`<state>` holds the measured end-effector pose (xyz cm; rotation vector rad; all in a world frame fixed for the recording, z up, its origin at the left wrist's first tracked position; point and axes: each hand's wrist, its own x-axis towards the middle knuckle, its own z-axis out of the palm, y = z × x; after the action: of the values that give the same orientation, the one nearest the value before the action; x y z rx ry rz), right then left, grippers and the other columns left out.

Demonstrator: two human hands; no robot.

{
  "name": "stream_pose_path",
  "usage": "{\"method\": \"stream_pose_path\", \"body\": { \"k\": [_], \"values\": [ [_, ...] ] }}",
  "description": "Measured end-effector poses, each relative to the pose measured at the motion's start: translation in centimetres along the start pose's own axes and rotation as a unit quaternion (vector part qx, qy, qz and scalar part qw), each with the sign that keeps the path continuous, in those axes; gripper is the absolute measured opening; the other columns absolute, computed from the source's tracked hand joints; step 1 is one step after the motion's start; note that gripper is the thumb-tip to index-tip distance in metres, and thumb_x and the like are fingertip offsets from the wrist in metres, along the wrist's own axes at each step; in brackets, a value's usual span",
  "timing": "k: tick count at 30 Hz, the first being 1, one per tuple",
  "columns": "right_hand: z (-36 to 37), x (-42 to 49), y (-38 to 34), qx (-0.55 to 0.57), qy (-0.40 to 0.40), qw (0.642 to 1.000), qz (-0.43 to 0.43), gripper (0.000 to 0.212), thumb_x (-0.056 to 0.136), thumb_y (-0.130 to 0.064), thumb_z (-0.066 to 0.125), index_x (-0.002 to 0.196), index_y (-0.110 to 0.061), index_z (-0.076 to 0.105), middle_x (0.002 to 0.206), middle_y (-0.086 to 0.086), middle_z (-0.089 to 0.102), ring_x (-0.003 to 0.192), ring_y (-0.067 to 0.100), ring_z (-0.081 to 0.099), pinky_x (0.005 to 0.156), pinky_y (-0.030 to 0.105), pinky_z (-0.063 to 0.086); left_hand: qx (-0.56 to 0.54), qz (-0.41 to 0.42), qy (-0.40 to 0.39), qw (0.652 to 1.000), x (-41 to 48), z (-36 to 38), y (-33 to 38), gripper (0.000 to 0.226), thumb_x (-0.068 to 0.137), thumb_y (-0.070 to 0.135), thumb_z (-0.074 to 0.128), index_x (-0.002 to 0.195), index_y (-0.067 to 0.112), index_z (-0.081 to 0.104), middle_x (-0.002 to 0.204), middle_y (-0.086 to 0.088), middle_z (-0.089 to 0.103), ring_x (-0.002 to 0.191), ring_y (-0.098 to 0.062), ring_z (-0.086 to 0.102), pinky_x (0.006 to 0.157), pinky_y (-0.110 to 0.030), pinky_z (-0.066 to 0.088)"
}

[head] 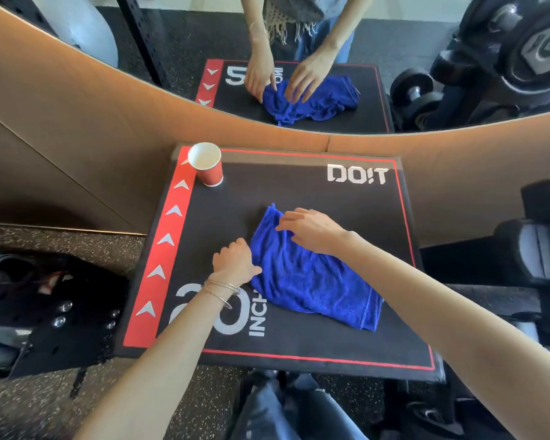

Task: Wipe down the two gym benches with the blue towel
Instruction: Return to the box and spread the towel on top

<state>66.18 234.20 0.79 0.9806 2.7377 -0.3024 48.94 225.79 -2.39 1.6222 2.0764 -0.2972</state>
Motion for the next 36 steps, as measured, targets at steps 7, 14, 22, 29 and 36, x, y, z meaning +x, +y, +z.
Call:
{"method": "stream_pose_path", "body": {
  "k": [7,14,22,29,36],
  "values": [
    [-0.4,4.8,-1.4,-0.137,-0.131,0.978,-0.085,0.083,0.081,-0.036,0.068,0.147,-0.032,0.019,0.155,-0.012,0.018,0.143,0.021,0.012,0.108,0.044,0.029,-0.109,0.075,0.072,0.989,-0.7,-1.0,0.0,0.024,0.078,0.013,0.058,0.102,0.012,0.06,0.108,-0.012,0.053,0.103,-0.036,0.052,0.082,-0.042,0.043],
    [-4.3,3.6,0.3,-0.143,-0.08,0.981,-0.107,0.054,0.075,-0.051,0.067,0.118,-0.021,0.054,0.118,-0.003,0.058,0.126,0.018,0.038,0.107,0.04,0.022,-0.108,0.12,0.101,0.982,-3.4,-5.2,-1.0,0.025,0.078,0.012,0.057,0.102,0.019,0.056,0.1,-0.006,0.066,0.095,-0.036,0.059,0.073,-0.034,0.039],
    [-10.8,-1.4,2.8,-0.016,0.119,0.991,0.061,0.04,0.079,-0.039,0.071,0.106,-0.015,0.055,0.106,0.005,0.063,0.097,0.029,0.057,0.067,0.034,0.037,-0.156,0.18,0.292,0.926,-2.9,-11.5,0.8,0.018,0.08,0.009,0.055,0.096,0.015,0.059,0.097,0.0,0.066,0.09,-0.029,0.06,0.07,-0.036,0.043],
    [-15.1,-4.1,3.8,-0.085,0.392,0.911,0.096,0.026,0.072,-0.034,0.073,0.087,-0.014,0.064,0.079,0.008,0.056,0.081,0.029,0.052,0.066,0.038,0.046,-0.138,0.252,0.462,0.839,-4.8,-18.6,3.1,0.017,0.074,0.004,0.055,0.088,0.014,0.06,0.086,-0.002,0.064,0.076,-0.028,0.059,0.062,-0.026,0.028],
    [-11.4,-7.8,0.0,-0.034,0.384,0.921,0.06,0.019,0.064,-0.011,0.068,0.083,-0.011,0.069,0.075,0.01,0.056,0.061,0.028,0.053,0.057,0.026,0.035,-0.084,0.306,0.444,0.838,-7.2,-14.0,1.1,0.021,0.062,0.003,0.063,0.078,0.016,0.059,0.075,0.002,0.062,0.069,-0.024,0.057,0.066,-0.035,0.04]
  ]
}}
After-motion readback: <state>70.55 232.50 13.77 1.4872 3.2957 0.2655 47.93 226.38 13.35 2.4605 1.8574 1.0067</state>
